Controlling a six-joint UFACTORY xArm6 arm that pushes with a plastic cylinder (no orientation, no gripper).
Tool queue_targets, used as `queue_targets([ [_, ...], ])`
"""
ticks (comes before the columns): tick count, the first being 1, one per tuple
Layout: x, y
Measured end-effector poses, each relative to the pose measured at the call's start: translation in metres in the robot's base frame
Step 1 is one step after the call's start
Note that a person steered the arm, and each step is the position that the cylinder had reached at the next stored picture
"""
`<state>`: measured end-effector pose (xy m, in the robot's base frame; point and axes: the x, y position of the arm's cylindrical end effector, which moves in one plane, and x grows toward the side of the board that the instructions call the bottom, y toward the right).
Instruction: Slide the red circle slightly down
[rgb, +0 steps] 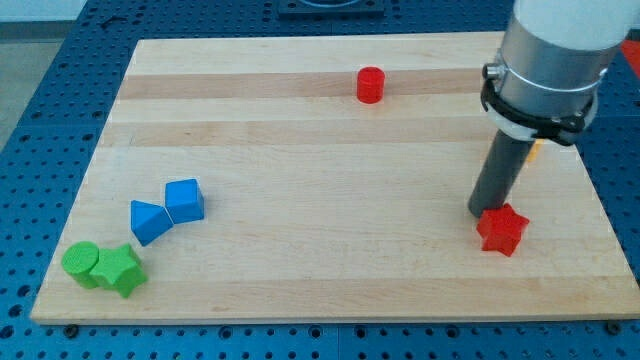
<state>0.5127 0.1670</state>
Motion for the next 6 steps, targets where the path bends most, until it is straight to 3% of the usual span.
queue_targets([
  [3, 0.004, -0.002],
  [4, -0.033, -0.045],
  [6, -0.109, -0.049],
])
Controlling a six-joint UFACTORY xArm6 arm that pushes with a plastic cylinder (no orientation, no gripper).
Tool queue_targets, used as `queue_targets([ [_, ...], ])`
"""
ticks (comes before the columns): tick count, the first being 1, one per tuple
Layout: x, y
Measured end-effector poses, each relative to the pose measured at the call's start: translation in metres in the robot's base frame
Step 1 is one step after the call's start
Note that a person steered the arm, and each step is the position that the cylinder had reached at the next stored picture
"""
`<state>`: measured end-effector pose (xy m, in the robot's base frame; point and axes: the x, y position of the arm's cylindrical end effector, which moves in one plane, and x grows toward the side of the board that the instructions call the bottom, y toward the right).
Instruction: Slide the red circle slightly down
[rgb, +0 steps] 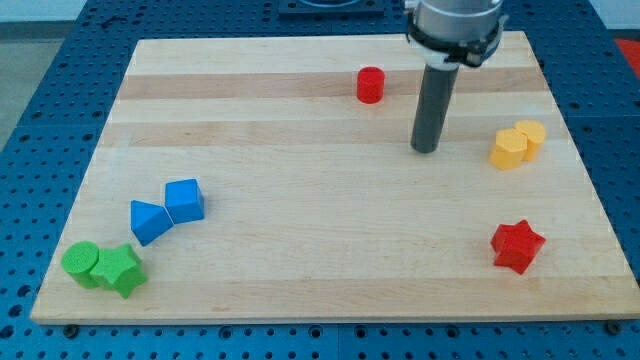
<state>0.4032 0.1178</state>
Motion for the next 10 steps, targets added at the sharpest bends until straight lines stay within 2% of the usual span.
queue_targets([
  [2, -0.088, 0.017],
  [3, -0.139, -0.001],
  [4, -0.147, -0.046],
  [5, -0.132, -0.084],
  [8, -0.043, -0.088],
  [9, -0.042, -0.104],
  [10, -0.067, -0.113],
])
